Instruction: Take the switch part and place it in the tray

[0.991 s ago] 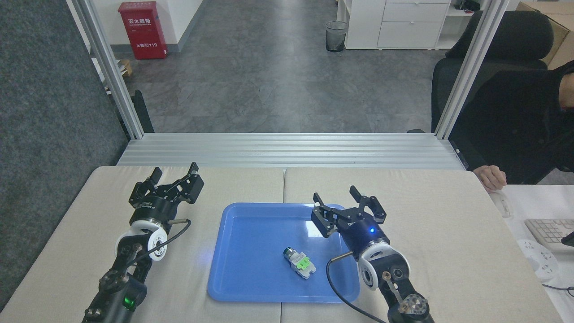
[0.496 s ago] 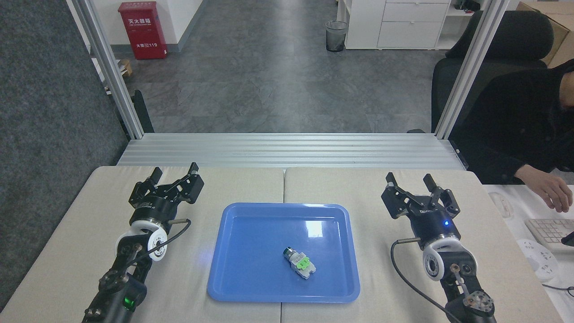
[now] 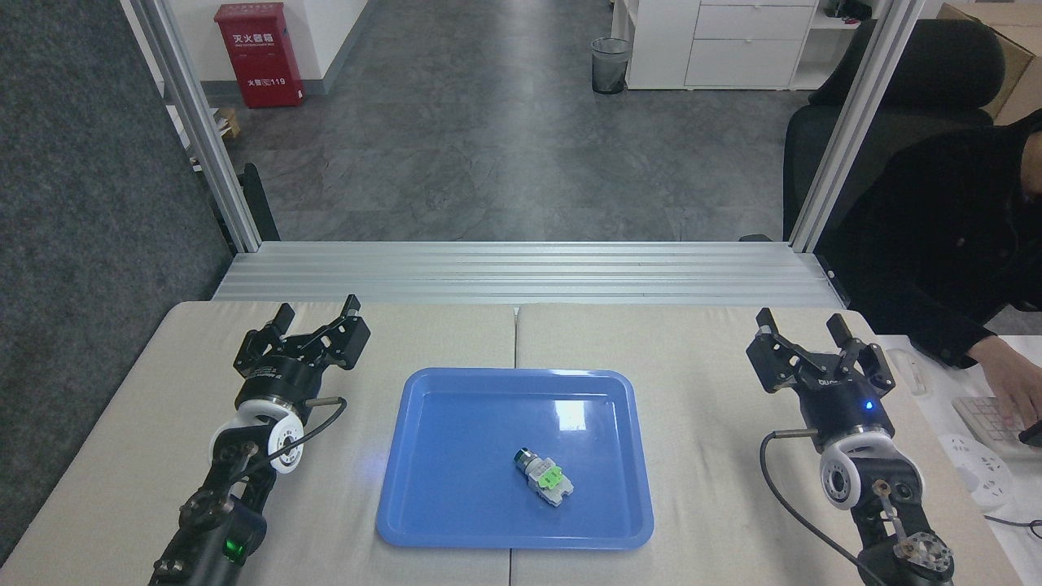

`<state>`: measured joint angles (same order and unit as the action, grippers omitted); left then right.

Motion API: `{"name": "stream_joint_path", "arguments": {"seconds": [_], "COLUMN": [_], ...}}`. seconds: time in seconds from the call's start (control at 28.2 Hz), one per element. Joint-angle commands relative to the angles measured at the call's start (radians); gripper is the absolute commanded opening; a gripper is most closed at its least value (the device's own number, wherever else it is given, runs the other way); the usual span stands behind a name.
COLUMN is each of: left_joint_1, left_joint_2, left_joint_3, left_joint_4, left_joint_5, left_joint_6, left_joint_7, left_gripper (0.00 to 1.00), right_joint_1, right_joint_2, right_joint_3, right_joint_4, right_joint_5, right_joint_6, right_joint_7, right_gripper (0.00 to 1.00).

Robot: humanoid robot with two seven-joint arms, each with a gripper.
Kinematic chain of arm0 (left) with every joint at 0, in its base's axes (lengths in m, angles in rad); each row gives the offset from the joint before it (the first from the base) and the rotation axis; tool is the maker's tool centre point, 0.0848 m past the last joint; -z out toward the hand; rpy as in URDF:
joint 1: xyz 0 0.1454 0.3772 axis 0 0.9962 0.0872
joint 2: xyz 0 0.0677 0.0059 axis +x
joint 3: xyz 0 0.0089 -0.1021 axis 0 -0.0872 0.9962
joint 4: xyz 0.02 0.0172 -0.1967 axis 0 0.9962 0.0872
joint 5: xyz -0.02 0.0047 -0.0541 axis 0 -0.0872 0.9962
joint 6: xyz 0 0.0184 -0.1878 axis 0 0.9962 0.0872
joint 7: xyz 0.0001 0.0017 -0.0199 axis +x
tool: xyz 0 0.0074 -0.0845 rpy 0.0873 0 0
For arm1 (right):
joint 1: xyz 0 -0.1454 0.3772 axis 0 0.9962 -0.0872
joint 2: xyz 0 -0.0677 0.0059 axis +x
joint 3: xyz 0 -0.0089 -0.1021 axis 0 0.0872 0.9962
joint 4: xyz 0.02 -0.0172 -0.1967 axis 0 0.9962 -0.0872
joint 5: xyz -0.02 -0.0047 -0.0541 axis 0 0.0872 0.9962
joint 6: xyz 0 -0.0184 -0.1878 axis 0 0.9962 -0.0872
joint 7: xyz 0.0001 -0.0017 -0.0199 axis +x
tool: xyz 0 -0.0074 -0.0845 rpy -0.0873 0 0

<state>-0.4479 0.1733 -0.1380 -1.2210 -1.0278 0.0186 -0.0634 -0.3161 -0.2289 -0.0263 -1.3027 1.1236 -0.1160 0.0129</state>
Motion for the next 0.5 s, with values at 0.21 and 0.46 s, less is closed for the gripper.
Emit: {"name": "stream_joint_path", "arguments": {"seconds": [0.21, 0.46], "left_joint_1": [0.000, 0.000], "left_joint_2": [0.000, 0.000], "left_joint_3": [0.000, 0.000], "left_joint_4": [0.000, 0.000], "left_joint_5": [0.000, 0.000], "left_joint_6": [0.000, 0.000], "left_joint_7": [0.000, 0.000], "left_gripper": [1.00, 1.00], "right_joint_1": [0.002, 0.002], "right_joint_2": [-0.044, -0.043], "right_joint_3": [-0.047, -0.047], "right_joint_4": [-0.003, -0.003], "right_joint_5": [-0.004, -0.004], "right_joint_6": [-0.001, -0.001], "right_joint_7": [-0.001, -0.001], "right_gripper": [0.99, 0.99]}}
